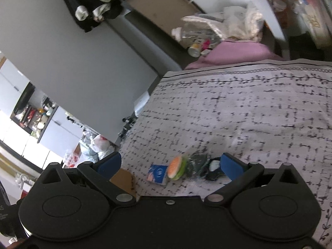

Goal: Organize soft objects
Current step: 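Move both grippers toward the burger plush and the black bagged item, then grasp the burger plush with the left gripper while the right grasps the black bagged item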

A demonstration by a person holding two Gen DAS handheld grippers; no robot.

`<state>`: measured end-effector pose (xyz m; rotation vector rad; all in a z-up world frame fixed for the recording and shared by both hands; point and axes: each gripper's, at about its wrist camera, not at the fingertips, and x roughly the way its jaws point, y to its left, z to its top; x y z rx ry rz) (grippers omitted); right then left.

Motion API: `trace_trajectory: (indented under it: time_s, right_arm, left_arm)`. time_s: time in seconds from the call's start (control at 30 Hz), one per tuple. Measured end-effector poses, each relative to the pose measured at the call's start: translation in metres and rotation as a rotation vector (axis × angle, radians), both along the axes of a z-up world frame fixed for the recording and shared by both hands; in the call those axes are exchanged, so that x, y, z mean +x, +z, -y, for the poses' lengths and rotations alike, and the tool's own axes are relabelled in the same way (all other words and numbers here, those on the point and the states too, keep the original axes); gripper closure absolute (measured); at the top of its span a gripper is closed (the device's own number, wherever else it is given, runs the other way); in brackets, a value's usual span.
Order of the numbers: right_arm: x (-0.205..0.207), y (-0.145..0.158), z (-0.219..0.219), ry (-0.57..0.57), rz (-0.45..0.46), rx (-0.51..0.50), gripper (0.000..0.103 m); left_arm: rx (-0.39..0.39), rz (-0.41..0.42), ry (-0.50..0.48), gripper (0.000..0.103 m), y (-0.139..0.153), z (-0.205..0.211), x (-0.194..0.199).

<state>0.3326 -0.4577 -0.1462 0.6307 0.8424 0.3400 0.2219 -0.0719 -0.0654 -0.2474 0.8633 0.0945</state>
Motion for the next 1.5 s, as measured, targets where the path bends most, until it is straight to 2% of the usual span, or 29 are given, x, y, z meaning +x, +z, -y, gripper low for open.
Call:
trace_trajectory:
  time_s: [0.2,0.37,0.63,0.73,0.87,1.07,1.3,1.5]
  right_arm:
    - [0.007,-0.015,0.012,-0.042,-0.044,0.012,0.0]
    - [0.012,-0.03,0.012,-0.062,-0.087,0.011,0.001]
    - [0.023,-0.068,0.008,-0.088,-0.22,0.086,0.029]
    - [0.027,-0.079,0.004,-0.102,-0.255,0.092,0.036]
    - [0.032,-0.091,0.002,-0.14,-0.289,0.095,0.041]
    - [0.042,-0.105,-0.003,-0.158,-0.325,0.113,0.05]
    - [0.051,-0.121,-0.004,-0.186,-0.367,0.121,0.063]
    - [0.058,-0.132,-0.008,-0.19,-0.396,0.117,0.063]
  left_arm:
    - [0.046,-0.05,-0.057,0.0,-0.014,0.02,0.016]
    - [0.019,-0.086,-0.056,0.0,-0.03,0.022,0.03]
    - [-0.003,-0.133,-0.06,0.0,-0.056,0.025,0.056]
    - [-0.035,-0.151,-0.063,0.0,-0.068,0.025,0.066]
    - [-0.041,-0.155,-0.063,0.0,-0.081,0.027,0.076]
    - [-0.107,-0.19,-0.051,0.003,-0.104,0.028,0.094]
    - [-0.145,-0.227,-0.051,0.003,-0.128,0.035,0.109]
    - [-0.164,-0.271,-0.031,0.007,-0.145,0.04,0.123]
